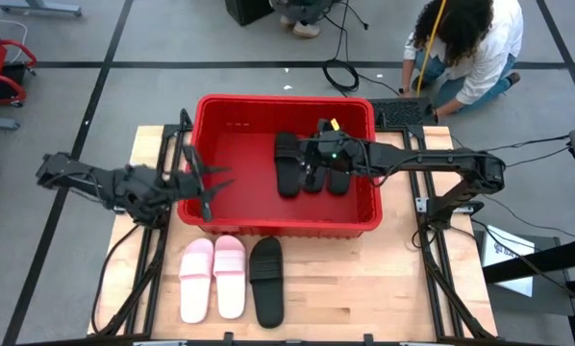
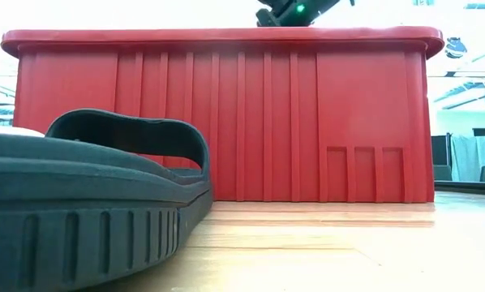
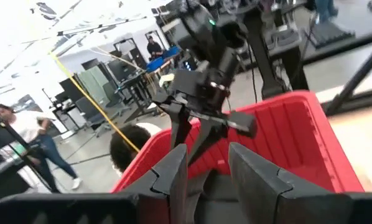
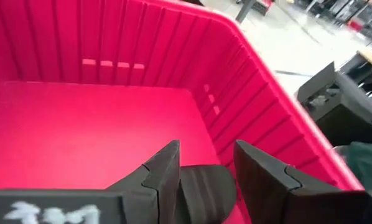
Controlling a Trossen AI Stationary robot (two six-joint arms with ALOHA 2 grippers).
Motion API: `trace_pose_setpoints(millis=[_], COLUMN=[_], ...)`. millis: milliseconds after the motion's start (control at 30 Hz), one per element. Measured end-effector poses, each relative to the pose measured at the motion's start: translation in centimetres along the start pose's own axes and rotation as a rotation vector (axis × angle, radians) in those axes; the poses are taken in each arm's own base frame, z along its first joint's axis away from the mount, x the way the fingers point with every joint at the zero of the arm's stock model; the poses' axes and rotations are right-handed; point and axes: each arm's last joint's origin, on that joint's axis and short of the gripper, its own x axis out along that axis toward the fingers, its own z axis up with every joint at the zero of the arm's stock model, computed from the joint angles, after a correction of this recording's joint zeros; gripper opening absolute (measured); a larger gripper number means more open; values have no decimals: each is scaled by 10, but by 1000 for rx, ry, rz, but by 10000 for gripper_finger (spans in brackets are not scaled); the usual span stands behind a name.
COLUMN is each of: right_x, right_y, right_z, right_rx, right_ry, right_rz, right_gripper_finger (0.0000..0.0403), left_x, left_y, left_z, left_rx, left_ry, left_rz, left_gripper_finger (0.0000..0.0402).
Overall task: Pick and place slides into bin
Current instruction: Put the black slide into the red bin
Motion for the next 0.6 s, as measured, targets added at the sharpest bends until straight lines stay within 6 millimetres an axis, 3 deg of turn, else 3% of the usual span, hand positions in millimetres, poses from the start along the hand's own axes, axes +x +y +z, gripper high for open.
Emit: trace_pose_setpoints(millis=[367, 600], right_x=[-9, -19], right_y=[26, 48], right_z=[5, 9], right_rx=[21, 45], right_ry=[-18, -37], right_rz=[73, 133], right_gripper_finger=[139, 139], left_x=[-1, -16], left_y=[-85, -134], left_z=[9, 14], left_rx=[268, 356], left_ry=[101, 106], left_rz=[96, 139], left_gripper_finger=[127, 127])
